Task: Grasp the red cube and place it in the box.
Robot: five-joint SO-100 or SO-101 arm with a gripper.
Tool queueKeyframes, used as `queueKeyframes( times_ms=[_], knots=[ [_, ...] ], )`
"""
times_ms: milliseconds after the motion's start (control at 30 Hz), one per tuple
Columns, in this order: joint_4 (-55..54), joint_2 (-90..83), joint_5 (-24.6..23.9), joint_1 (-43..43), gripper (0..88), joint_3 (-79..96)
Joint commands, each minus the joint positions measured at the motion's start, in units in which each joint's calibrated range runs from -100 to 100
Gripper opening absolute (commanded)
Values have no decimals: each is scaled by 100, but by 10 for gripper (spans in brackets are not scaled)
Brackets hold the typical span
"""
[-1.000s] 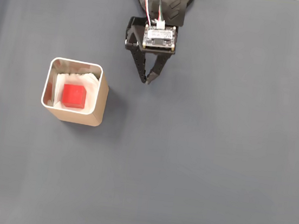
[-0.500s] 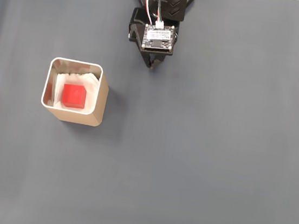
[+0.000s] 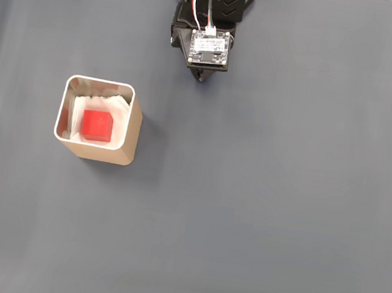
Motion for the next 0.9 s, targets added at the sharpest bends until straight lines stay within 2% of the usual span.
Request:
queueKeyframes(
  times_ms=[0, 867],
  knots=[
    [228, -9, 39, -9, 5, 55],
    [195, -9, 15, -9, 5, 55]
  ],
)
